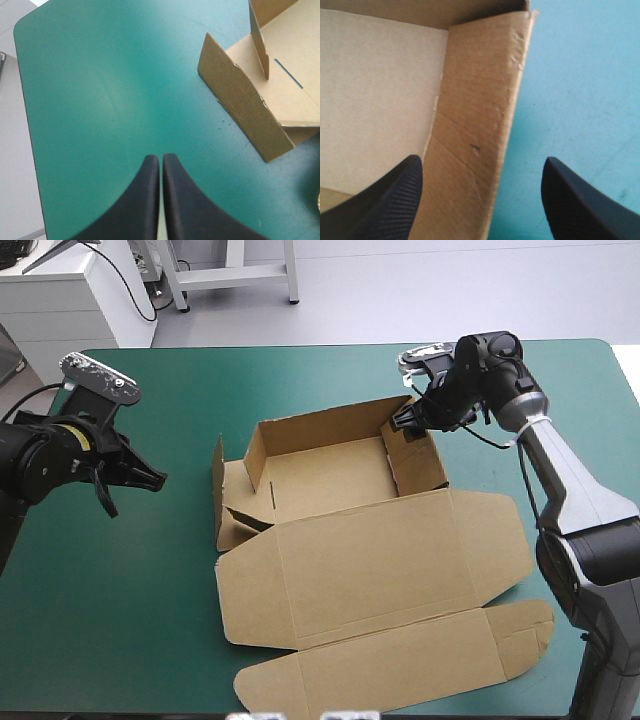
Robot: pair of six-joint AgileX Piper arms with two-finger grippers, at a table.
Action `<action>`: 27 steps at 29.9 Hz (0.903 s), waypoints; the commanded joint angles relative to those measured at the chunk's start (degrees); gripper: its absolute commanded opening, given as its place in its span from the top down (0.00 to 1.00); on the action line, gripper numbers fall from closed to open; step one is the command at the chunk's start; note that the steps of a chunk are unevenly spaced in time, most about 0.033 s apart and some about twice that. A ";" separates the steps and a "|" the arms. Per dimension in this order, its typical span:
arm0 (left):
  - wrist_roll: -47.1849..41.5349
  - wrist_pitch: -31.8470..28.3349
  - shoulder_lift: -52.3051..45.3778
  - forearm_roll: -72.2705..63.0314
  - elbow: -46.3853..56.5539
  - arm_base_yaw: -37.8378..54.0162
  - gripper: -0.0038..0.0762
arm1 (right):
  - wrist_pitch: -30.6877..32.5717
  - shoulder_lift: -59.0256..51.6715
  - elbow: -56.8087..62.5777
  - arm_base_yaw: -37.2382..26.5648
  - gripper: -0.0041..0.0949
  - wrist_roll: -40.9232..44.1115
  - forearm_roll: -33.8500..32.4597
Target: Fold the box
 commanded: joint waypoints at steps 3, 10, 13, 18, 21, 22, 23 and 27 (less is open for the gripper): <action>-0.50 -1.03 -1.25 0.81 -1.83 -0.03 0.94 | 0.29 -2.84 4.88 -0.79 0.33 -0.76 -1.63; -0.50 -1.39 -1.25 0.58 -1.83 -0.03 0.94 | -0.84 -1.43 7.85 -0.79 0.46 -2.14 0.07; -0.50 -1.39 -1.25 0.58 -1.83 -0.03 0.94 | -1.09 -1.43 7.64 -0.79 0.57 -2.14 0.36; -0.50 -1.52 -1.25 0.58 -1.83 -0.03 0.94 | -1.09 -1.43 7.64 -0.79 0.81 -2.27 0.36; -0.50 -1.52 -1.25 0.58 -1.83 -0.03 0.94 | -0.99 -1.43 7.64 -0.79 0.94 -2.27 0.36; -0.50 -1.52 -1.25 0.48 -1.83 -0.03 0.94 | -0.99 -1.43 7.64 -0.79 0.98 -2.27 0.36; -0.50 -1.52 -1.25 0.35 -1.83 -0.03 0.94 | -0.99 -1.43 7.64 -0.79 0.98 -2.27 0.36; -0.50 -1.52 -1.25 0.21 -1.83 -0.03 0.94 | -1.23 -1.43 7.64 -0.79 0.98 -2.57 0.36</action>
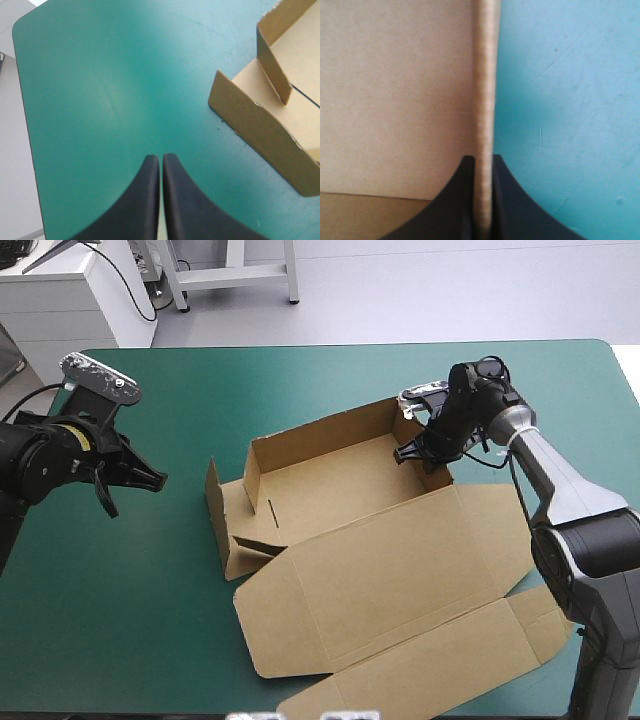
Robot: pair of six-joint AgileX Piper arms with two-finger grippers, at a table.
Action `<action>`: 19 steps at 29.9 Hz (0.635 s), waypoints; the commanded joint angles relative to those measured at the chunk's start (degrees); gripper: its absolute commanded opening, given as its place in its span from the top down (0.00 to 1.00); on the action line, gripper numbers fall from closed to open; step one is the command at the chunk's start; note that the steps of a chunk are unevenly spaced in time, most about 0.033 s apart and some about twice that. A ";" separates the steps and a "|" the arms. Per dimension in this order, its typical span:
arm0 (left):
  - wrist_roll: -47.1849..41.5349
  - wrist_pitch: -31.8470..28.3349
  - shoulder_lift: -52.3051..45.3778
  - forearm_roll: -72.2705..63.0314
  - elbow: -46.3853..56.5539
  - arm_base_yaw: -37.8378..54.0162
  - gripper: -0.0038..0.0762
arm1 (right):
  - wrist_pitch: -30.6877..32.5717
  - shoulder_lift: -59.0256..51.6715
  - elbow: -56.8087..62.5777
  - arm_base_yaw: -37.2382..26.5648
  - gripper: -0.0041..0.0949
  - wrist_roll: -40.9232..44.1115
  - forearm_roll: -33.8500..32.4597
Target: Fold the box
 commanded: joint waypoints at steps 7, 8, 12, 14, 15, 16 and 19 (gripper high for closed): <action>-0.50 -0.69 -1.25 0.39 -1.83 -0.03 0.94 | 1.39 -4.61 -3.71 -0.41 0.98 -1.97 0.17; -0.50 -0.69 -1.25 0.72 -1.83 -0.03 0.94 | 1.39 -5.55 -4.21 -0.56 0.98 -2.20 0.28; -0.50 -1.04 -1.25 3.16 -0.86 -0.03 0.94 | 1.39 -9.78 -4.51 -2.33 0.98 -3.56 2.04; -0.63 -1.52 -1.25 4.18 0.82 -0.03 0.94 | 1.39 -12.44 -4.51 -3.99 0.98 -3.56 3.44; -0.91 -1.84 -1.25 4.95 1.87 -0.03 0.94 | 1.39 -13.60 -4.51 -4.97 0.98 -4.08 4.43; -1.47 -2.12 -1.25 5.91 2.97 -0.03 0.94 | 1.39 -14.79 -4.38 -5.84 0.98 -4.72 6.00; -3.67 -3.27 -1.25 9.62 6.15 -0.03 0.94 | 1.39 -19.10 -4.15 -9.14 0.98 -7.05 10.87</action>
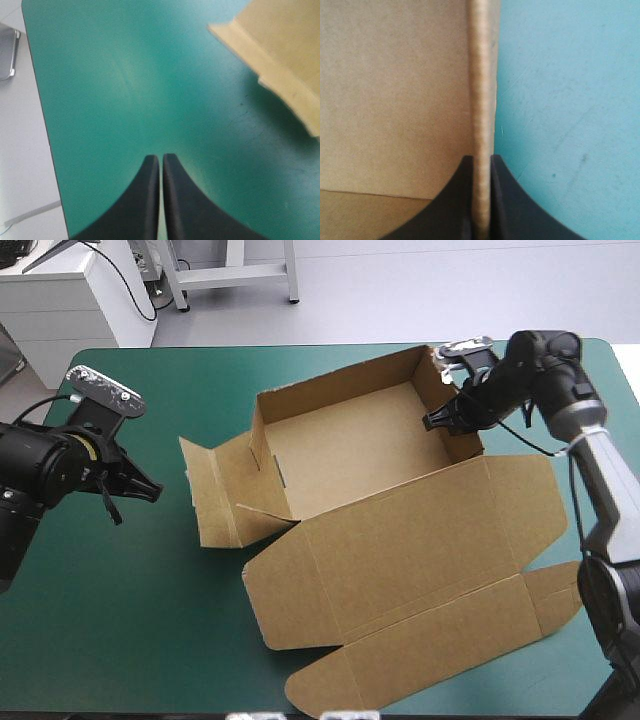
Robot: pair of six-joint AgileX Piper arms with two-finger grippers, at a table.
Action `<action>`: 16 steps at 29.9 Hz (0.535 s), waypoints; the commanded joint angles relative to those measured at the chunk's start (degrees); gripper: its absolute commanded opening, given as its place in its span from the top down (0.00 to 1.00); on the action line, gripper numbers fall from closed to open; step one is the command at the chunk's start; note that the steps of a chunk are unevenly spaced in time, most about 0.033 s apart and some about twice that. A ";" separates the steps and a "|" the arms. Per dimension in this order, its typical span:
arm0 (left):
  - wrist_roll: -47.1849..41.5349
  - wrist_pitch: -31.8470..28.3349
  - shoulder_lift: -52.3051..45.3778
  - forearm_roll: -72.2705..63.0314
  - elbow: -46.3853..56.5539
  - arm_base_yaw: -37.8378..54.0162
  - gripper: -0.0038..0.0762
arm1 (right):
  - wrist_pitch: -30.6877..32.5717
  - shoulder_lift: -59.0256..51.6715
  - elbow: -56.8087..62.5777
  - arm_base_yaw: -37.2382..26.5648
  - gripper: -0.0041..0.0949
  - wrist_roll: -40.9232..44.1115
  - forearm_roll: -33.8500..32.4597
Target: Fold the box
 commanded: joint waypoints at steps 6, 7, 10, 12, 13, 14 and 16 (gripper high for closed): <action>-5.57 -7.96 -1.25 4.98 4.38 4.19 0.94 | 0.50 -13.06 -1.96 -8.99 0.98 -4.76 9.79; -5.57 -9.37 -1.25 3.76 4.79 5.64 0.94 | 0.50 -14.05 -1.96 -9.89 0.98 -4.99 9.79; -5.57 -13.93 -1.01 -2.81 5.04 10.62 0.94 | 0.50 -15.79 -1.72 -11.44 0.98 -4.99 10.44; -4.42 -17.59 -0.73 -7.85 5.62 14.09 0.94 | 0.50 -16.84 -0.62 -11.93 0.98 -6.01 12.27; -3.18 -19.67 -0.45 -10.64 6.15 15.62 0.93 | 0.50 -17.31 -0.01 -11.93 0.98 -6.25 12.69; -2.27 -21.34 -0.02 -13.51 6.48 16.76 0.93 | 0.50 -17.50 0.52 -11.93 0.98 -6.25 12.69; 0.13 -22.60 1.35 -19.72 6.97 18.98 0.93 | 0.50 -18.02 1.78 -11.93 0.98 -6.56 12.69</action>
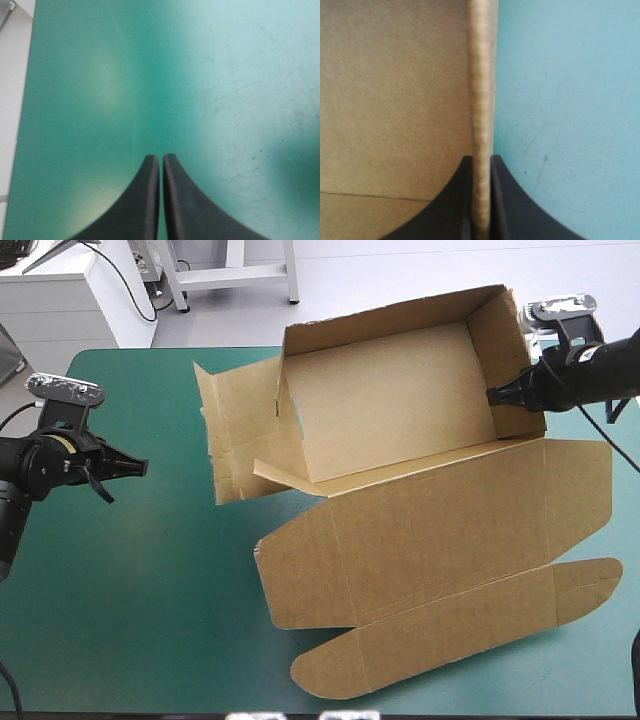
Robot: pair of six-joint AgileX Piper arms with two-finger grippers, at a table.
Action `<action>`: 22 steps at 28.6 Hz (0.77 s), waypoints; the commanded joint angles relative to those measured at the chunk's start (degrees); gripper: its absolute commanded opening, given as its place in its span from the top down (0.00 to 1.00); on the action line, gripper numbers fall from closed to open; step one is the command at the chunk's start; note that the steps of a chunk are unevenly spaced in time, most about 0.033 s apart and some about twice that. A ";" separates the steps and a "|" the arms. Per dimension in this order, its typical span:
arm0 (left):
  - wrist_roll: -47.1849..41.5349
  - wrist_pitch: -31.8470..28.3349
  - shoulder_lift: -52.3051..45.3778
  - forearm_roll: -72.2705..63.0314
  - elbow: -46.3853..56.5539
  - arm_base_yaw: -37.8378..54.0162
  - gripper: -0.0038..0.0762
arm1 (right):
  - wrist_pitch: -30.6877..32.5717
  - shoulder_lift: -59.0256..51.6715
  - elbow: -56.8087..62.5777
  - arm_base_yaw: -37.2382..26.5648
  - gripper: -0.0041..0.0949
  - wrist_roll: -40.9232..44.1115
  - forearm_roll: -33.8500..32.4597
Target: Fold the box
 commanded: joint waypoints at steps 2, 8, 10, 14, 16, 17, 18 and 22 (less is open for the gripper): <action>5.73 -5.70 2.00 -13.26 -0.85 3.92 0.93 | -0.14 -3.33 1.05 -0.42 0.98 -0.54 3.51; 18.34 -4.36 7.49 -32.76 -0.85 5.04 0.93 | -0.14 -3.34 2.18 -0.42 0.98 -0.64 3.94; 23.69 -2.70 9.24 -40.04 -0.85 5.04 0.93 | -0.14 -3.34 2.18 -0.42 0.98 -0.64 4.17; 28.80 -0.12 11.95 -49.54 -0.85 5.04 0.93 | -0.25 -3.34 2.18 -0.42 0.98 -0.64 4.17; 30.55 0.69 13.01 -53.19 -0.85 5.04 0.93 | -0.25 -3.34 2.18 -0.42 0.98 -0.64 4.30; 32.05 1.58 13.61 -56.73 -0.85 5.04 0.93 | -0.39 -3.34 2.18 -0.42 0.98 -0.64 4.48; 32.92 1.87 13.74 -58.18 -0.77 5.04 0.93 | -0.55 -3.34 2.18 -0.42 0.98 -0.64 4.46; 36.39 4.77 13.75 -64.88 -0.74 5.04 0.93 | -1.61 -3.34 2.18 -0.42 0.98 -0.64 4.59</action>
